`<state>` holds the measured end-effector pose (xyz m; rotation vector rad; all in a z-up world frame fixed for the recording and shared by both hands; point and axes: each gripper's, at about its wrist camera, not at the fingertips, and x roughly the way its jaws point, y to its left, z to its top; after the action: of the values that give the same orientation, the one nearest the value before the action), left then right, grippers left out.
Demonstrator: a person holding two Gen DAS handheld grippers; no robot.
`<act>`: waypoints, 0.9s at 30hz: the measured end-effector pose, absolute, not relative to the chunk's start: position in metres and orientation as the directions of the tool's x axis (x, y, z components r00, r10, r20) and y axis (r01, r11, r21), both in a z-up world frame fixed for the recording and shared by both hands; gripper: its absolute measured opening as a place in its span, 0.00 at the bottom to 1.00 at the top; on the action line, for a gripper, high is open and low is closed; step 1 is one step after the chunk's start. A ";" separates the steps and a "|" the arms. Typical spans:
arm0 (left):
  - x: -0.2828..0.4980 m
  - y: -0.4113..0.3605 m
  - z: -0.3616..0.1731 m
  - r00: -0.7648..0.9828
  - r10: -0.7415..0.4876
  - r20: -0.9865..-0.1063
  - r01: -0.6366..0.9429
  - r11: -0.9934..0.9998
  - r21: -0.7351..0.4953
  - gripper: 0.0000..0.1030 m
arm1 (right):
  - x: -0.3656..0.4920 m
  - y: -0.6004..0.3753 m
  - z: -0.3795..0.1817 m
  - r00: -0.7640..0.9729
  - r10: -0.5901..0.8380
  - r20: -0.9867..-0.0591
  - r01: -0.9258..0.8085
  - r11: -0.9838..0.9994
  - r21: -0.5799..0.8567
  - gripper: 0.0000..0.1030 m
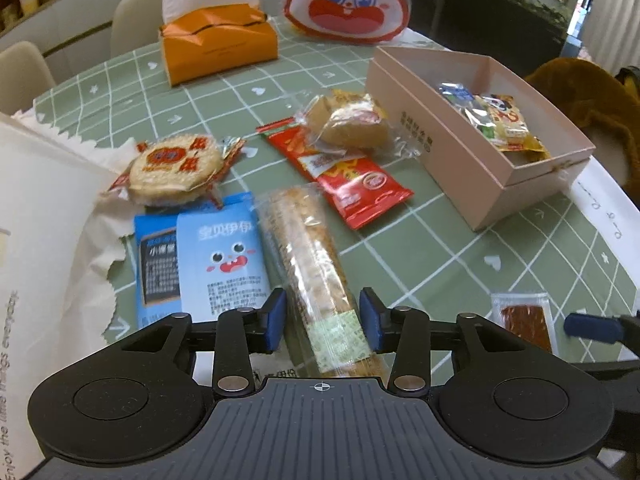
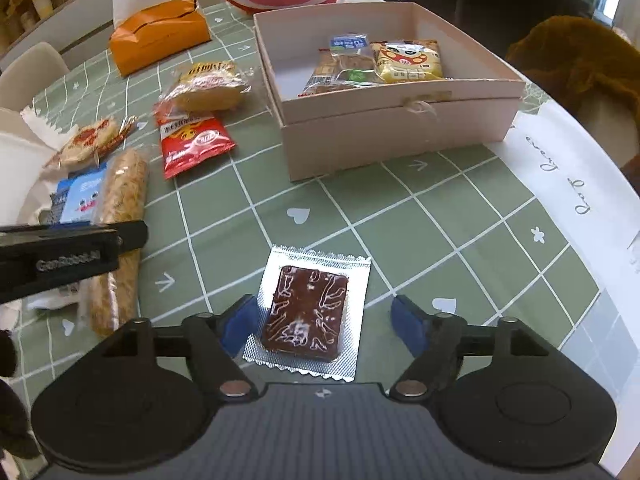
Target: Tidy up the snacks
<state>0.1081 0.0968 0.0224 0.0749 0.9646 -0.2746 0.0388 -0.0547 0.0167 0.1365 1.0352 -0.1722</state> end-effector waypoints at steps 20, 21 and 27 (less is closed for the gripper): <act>0.069 0.133 0.018 0.374 -0.423 -0.825 0.359 0.887 -0.292 0.33 | 0.036 -0.041 0.007 0.528 -0.117 -0.841 0.228 0.974 0.008 1.00; 0.069 0.134 0.018 0.374 -0.428 -0.822 0.346 0.887 -0.304 0.33 | 0.036 -0.041 0.007 0.530 -0.115 -0.840 0.225 0.974 0.008 1.00; 0.073 0.133 0.019 0.390 -0.417 -0.821 0.332 0.895 -0.297 0.34 | 0.030 -0.043 0.008 0.542 -0.092 -0.836 0.179 0.984 0.007 1.00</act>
<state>0.0728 0.1331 0.0190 -0.0896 1.0695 -0.4771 0.0295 -0.0429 0.0078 0.0956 0.9857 -0.1609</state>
